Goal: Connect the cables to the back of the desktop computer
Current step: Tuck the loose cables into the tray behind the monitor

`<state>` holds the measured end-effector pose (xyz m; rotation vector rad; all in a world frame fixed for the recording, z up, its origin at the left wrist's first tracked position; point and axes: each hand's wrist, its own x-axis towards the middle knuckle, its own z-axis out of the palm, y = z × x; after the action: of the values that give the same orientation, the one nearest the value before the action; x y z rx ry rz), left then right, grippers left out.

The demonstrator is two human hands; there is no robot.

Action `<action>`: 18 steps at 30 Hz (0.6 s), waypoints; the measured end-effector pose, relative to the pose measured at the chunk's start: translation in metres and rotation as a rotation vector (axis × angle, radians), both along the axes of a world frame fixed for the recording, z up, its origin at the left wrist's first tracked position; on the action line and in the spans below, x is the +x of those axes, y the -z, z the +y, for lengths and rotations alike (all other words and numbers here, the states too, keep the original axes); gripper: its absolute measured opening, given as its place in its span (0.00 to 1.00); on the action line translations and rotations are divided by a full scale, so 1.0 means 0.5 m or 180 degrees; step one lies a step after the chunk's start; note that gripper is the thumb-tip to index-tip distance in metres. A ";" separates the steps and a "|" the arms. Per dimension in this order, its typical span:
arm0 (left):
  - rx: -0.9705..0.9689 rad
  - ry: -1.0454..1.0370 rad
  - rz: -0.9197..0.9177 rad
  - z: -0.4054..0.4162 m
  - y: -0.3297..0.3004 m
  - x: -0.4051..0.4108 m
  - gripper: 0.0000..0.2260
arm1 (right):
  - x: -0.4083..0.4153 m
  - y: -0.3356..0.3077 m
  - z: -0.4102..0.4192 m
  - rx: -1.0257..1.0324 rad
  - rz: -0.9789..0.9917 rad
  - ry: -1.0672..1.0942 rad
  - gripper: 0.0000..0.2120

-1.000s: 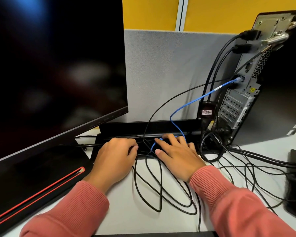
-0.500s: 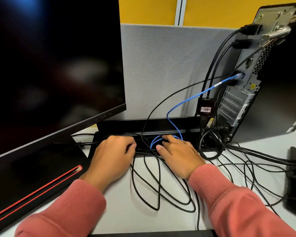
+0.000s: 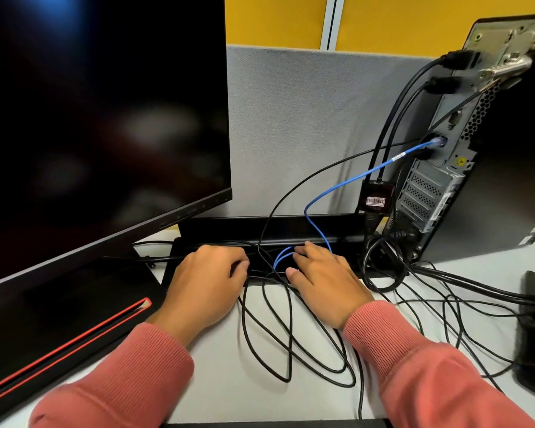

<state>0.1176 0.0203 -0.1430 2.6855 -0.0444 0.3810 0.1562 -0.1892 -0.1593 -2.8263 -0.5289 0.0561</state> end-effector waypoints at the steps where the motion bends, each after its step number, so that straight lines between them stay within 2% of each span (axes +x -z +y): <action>1: 0.0003 -0.0001 -0.0003 0.001 0.000 0.000 0.09 | 0.001 0.000 0.001 -0.0004 0.0004 -0.0005 0.25; 8: 0.0007 0.0001 -0.0007 0.000 0.001 0.003 0.09 | -0.010 -0.009 -0.001 0.0135 0.0163 0.0176 0.20; 18: -0.0029 -0.0020 -0.0007 0.002 0.003 0.004 0.08 | 0.005 0.002 0.000 -0.0024 0.0201 0.0026 0.25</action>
<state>0.1199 0.0212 -0.1445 2.6768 -0.0347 0.3852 0.1585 -0.1892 -0.1605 -2.8233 -0.5041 0.1454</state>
